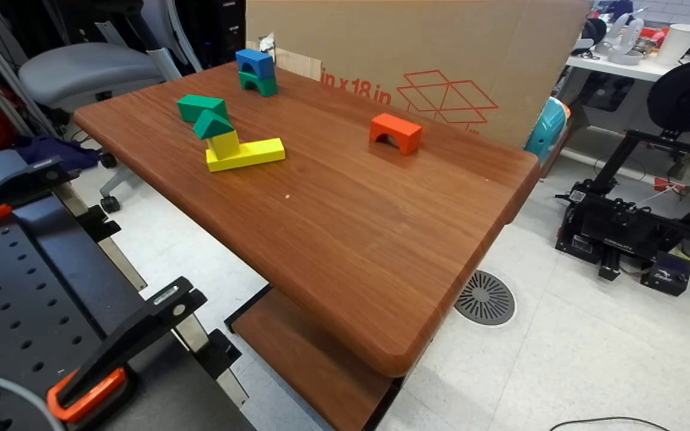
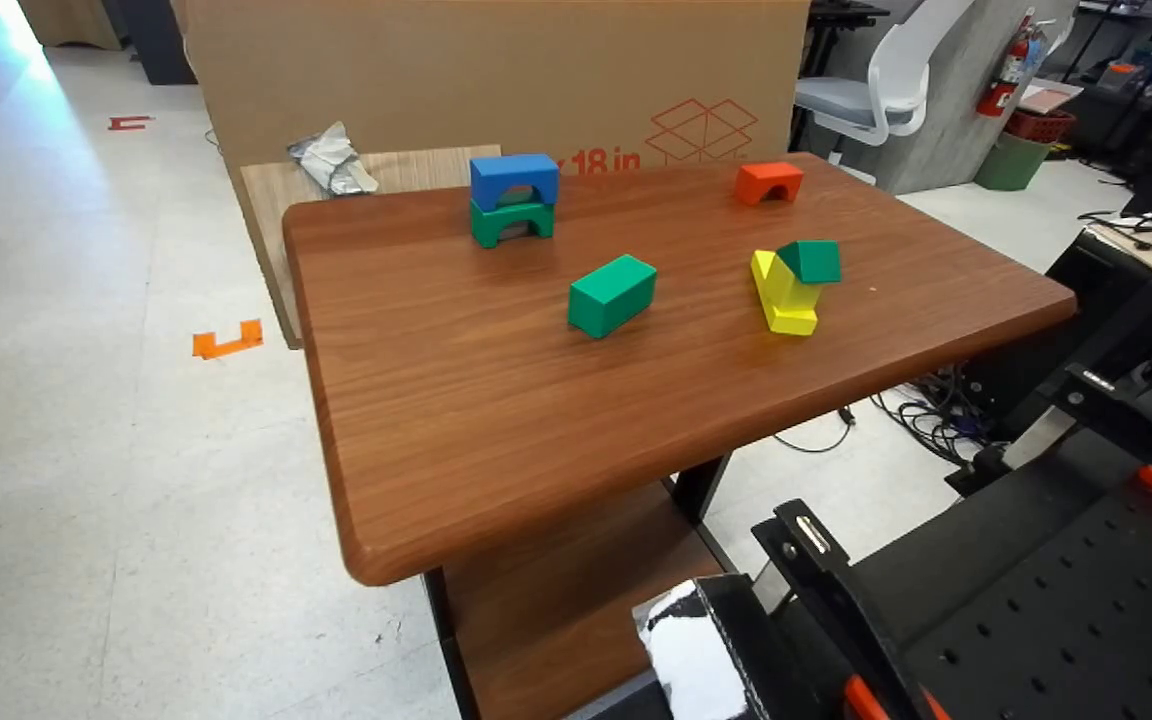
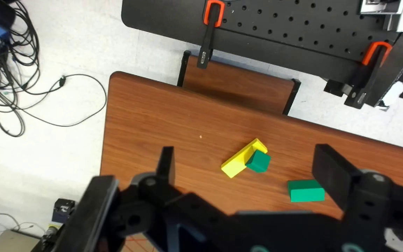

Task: Remove the green triangle from the top of the stack.

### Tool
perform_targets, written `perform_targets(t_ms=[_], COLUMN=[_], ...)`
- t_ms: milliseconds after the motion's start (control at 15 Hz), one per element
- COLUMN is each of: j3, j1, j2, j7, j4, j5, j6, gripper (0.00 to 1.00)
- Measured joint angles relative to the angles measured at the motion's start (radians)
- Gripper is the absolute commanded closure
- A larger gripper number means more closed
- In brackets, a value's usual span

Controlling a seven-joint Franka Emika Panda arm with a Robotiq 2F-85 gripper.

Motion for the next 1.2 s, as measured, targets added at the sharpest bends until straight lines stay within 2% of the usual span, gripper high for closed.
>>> perform_targets(t_ms=[533,867,1200], j3=[0.012,0.028,0.047], j1=[0.080,0.083,0.069], j2=[0.413,0.637,0.800], j7=[-0.069,-0.072,-0.065], j4=[0.128,0.223,0.298], j5=[0.013,0.098,0.212], j6=[0.081,0.178,0.278], gripper=[0.00,0.00,0.00])
